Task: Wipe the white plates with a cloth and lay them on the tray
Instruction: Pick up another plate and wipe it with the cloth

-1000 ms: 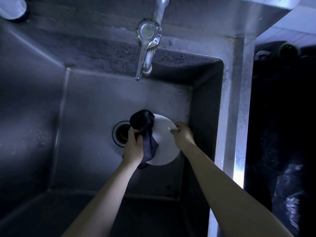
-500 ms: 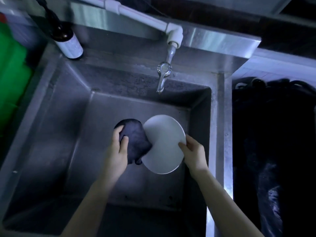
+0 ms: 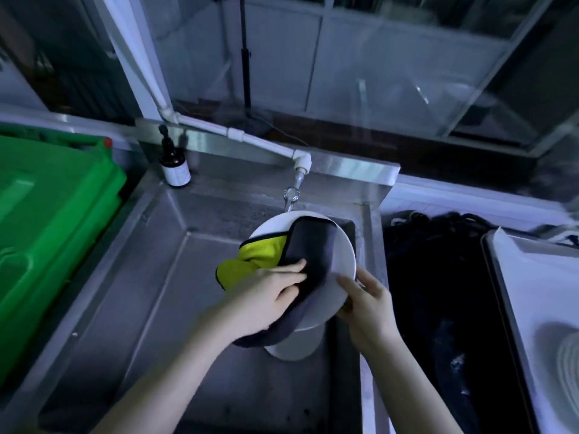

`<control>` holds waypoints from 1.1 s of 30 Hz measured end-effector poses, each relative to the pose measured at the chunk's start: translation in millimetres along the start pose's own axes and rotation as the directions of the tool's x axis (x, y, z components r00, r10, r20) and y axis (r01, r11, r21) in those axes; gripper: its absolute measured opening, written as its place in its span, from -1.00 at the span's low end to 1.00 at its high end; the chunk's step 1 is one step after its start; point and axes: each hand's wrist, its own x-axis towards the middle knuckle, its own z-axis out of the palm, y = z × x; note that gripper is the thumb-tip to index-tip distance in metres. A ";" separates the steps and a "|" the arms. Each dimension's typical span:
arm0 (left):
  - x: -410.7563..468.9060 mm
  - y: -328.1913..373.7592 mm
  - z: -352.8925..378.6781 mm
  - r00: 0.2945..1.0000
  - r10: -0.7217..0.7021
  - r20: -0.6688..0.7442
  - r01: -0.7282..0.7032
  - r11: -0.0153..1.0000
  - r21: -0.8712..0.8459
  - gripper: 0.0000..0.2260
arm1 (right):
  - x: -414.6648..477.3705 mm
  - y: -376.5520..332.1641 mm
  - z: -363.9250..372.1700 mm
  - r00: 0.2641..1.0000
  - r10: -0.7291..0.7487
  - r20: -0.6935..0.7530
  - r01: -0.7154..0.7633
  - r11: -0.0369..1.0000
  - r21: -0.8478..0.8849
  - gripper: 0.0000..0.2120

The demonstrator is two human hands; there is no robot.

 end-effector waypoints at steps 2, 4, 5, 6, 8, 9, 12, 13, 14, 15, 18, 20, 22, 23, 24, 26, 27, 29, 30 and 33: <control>-0.6 16.4 -11.5 0.989 0.090 -0.113 -0.062 0.970 0.235 -0.56 | -9.9 -13.0 -1.6 0.999 -0.021 0.036 0.019 0.999 0.034 -0.77; -4.4 38.4 -10.7 0.964 0.200 -0.173 -0.107 0.894 0.434 -0.54 | -20.2 -23.7 -4.9 0.996 -0.044 0.079 0.038 0.997 0.074 -0.77; -5.7 47.3 -6.2 0.955 0.230 -0.189 -0.112 0.865 0.489 -0.56 | -26.3 -28.7 -7.7 0.994 -0.055 0.098 0.046 0.995 0.093 -0.77; -6.4 55.4 -1.6 0.950 0.241 -0.196 -0.111 0.853 0.510 -0.56 | -32.2 -32.9 -10.8 0.991 -0.070 0.116 0.057 0.993 0.105 -0.76; -4.5 68.6 5.7 0.952 0.228 -0.202 -0.103 0.866 0.489 -0.49 | -42.5 -39.8 -15.5 0.983 -0.097 0.155 0.081 0.991 0.106 -0.75; -0.8 73.7 7.1 0.953 0.221 -0.207 -0.096 0.868 0.487 -0.47 | -47.0 -42.9 -17.2 0.980 -0.105 0.171 0.088 0.991 0.105 -0.74; 12.5 87.2 1.5 0.956 0.199 -0.217 -0.069 0.868 0.491 -0.44 | -56.9 -57.7 -24.3 0.968 -0.134 0.210 0.104 0.983 0.151 -0.74; 15.6 89.9 -3.9 0.950 0.192 -0.247 -0.053 0.877 0.478 -0.46 | -58.2 -64.9 -26.8 0.966 -0.156 0.207 0.119 0.976 0.180 -0.73; 16.8 93.6 -10.1 0.938 0.182 -0.296 -0.026 0.886 0.462 -0.48 | -59.9 -74.5 -30.9 0.963 -0.185 0.194 0.145 0.968 0.204 -0.72; 16.5 96.7 -16.0 0.921 0.156 -0.357 0.018 0.898 0.440 -0.51 | -60.4 -84.0 -35.3 0.962 -0.211 0.171 0.173 0.962 0.213 -0.70; 11.0 104.6 -20.3 0.876 0.142 -0.460 0.075 0.903 0.422 -0.52 | -55.7 -107.1 -46.6 0.963 -0.251 0.099 0.227 0.952 0.205 -0.72; 5.3 113.5 -6.2 0.884 0.212 -0.418 0.008 0.885 0.466 -0.52 | -53.9 -114.8 -48.9 0.962 -0.258 0.092 0.233 0.947 0.223 -0.75; 4.8 124.4 11.0 0.902 0.259 -0.347 -0.063 0.872 0.486 -0.52 | -56.1 -117.7 -48.5 0.956 -0.265 0.123 0.232 0.944 0.235 -0.74; 8.7 127.7 15.3 0.911 0.264 -0.318 -0.080 0.866 0.493 -0.52 | -58.0 -117.0 -48.0 0.953 -0.266 0.146 0.229 0.946 0.231 -0.73; 14.5 129.5 15.3 0.917 0.266 -0.298 -0.084 0.858 0.506 -0.51 | -59.9 -115.0 -47.9 0.951 -0.261 0.167 0.222 0.950 0.221 -0.73; 28.3 129.2 4.5 0.930 0.253 -0.266 -0.068 0.831 0.553 -0.49 | -63.4 -109.8 -48.6 0.951 -0.236 0.199 0.197 0.960 0.197 -0.74; 34.2 127.4 -3.1 0.938 0.237 -0.254 -0.053 0.819 0.571 -0.49 | -64.9 -106.8 -49.3 0.951 -0.221 0.216 0.182 0.966 0.186 -0.76; 41.0 122.3 -19.5 0.946 0.195 -0.257 -0.008 0.811 0.586 -0.45 | -67.0 -102.9 -51.6 0.948 -0.200 0.247 0.158 0.971 0.178 -0.74; 41.3 119.8 -26.4 0.948 0.169 -0.269 0.021 0.813 0.583 -0.42 | -67.2 -103.8 -53.8 0.947 -0.201 0.252 0.157 0.970 0.185 -0.72; 31.5 115.2 -36.8 0.939 0.124 -0.321 0.087 0.818 0.568 -0.39 | -61.3 -114.8 -63.2 0.952 -0.230 0.204 0.185 0.958 0.217 -0.69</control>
